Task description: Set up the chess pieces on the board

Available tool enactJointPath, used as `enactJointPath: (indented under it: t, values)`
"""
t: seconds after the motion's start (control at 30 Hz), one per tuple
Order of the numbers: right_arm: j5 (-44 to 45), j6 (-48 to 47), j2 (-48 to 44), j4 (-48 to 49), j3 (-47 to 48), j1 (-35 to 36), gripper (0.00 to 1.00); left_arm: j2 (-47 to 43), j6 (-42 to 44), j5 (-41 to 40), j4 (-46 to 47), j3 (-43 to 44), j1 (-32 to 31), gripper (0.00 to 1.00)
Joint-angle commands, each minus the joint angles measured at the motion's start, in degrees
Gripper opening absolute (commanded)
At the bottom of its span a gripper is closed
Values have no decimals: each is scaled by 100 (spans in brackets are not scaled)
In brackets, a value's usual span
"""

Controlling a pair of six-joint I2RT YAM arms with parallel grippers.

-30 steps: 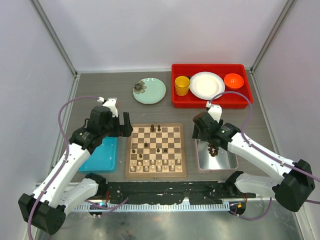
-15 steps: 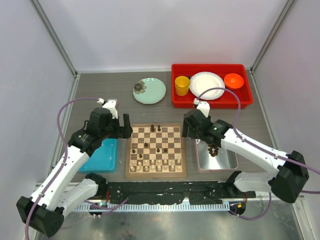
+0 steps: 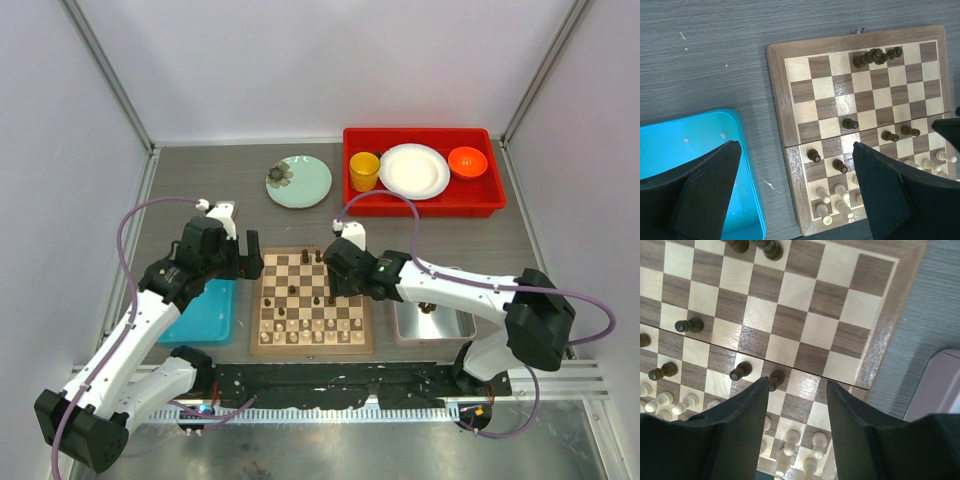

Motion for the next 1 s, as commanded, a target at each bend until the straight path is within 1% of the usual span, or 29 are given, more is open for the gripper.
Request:
enactJointPath:
  t: [0.0, 0.1, 0.27, 0.43, 0.73, 0.97]
  values:
    - [35, 15, 364, 135, 393, 145, 54, -31, 10, 7, 90, -22, -22, 98]
    - [9, 85, 479, 82, 429, 181, 54, -22, 19, 6, 99, -22, -14, 99]
    - [-280, 103, 558, 301, 350, 207, 54, 4, 45, 68, 116, -22, -14, 99]
    - [-333, 129, 664, 328, 376, 216, 53, -5, 45, 68, 117, -30, -14, 99]
    - [-571, 121, 805, 381, 385, 216, 46, 22, 54, 77, 125, -30, -22, 99]
    - [-650, 121, 831, 372, 367, 225, 43, 39, 63, 94, 125, -39, -14, 99]
